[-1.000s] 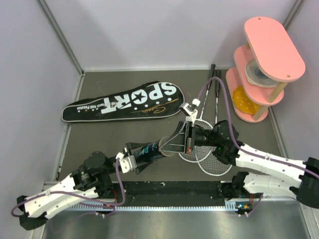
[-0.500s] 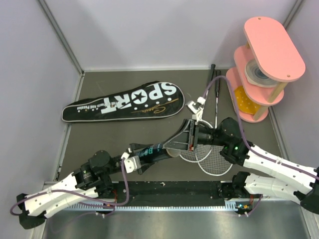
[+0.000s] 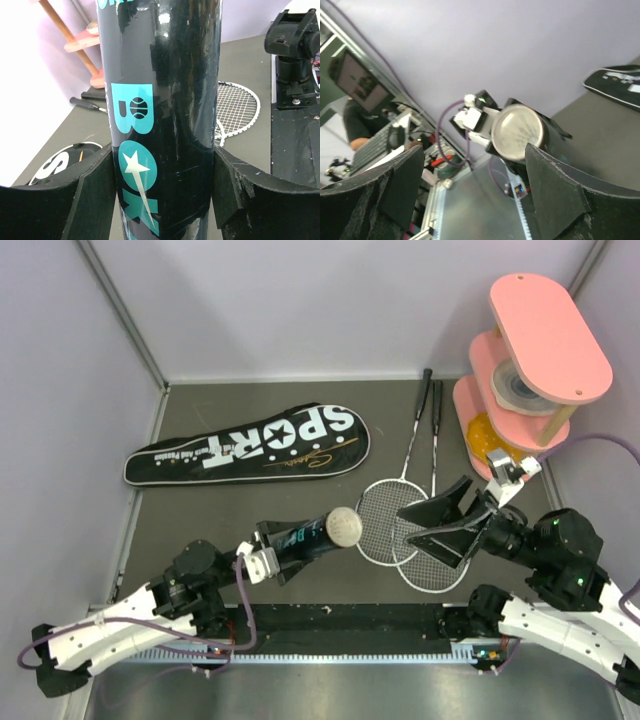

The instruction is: Pack up the badminton gear

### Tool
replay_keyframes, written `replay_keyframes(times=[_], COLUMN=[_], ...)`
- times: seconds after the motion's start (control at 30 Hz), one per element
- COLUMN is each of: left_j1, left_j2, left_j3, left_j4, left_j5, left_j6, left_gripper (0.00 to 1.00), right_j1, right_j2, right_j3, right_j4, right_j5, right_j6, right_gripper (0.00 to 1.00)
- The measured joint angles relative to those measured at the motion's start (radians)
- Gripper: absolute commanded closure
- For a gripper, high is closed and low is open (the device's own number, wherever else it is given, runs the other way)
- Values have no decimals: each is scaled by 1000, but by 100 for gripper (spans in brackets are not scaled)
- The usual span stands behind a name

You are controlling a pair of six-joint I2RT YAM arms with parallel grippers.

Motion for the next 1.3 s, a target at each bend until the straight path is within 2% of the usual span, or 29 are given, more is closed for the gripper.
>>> replay_keyframes(times=[0.2,0.33,0.43,0.53,0.63,0.67,0.73,0.77,0.97,1.17,1.3], left_j1=[0,1,1,1,1,1,1,1,1,1,1], left_j2=[63,165,203,206,206,206,207,207,206,207,207], left_j3=[28,155,209,199,174,168,159,154,147,143,143], left_j4=[18,-30,-33,-34,-35,-38,-42,-43,-45,-45,-45], left_j5=[-139,-250,-277,-286,-302,-304,-304,-304,-298,-293,-293], left_j6=[-90,-178,-216,-220,-204,-198,-185,-179,-167,-156,-154], left_gripper=[96,96,96,96,96,96,96,96,96,97,97], right_j1=[0,0,0,0,0,0,0,0,0,0,14], right_j2=[-66,-28,10,16,43,58,97,124,318,499,571], right_j3=[-105,-167,-174,-161,-70,-11,86,139,348,358,272], right_j4=[-123,-185,-200,-223,-281,-298,-298,-295,-249,-174,-61], right_j5=[85,129,181,267,345,367,394,404,456,454,450], right_j6=[-55,-72,-72,-68,-73,-78,-100,-107,-156,-182,-175], right_gripper=[10,10,13,26,49,71,93,100,100,100,100])
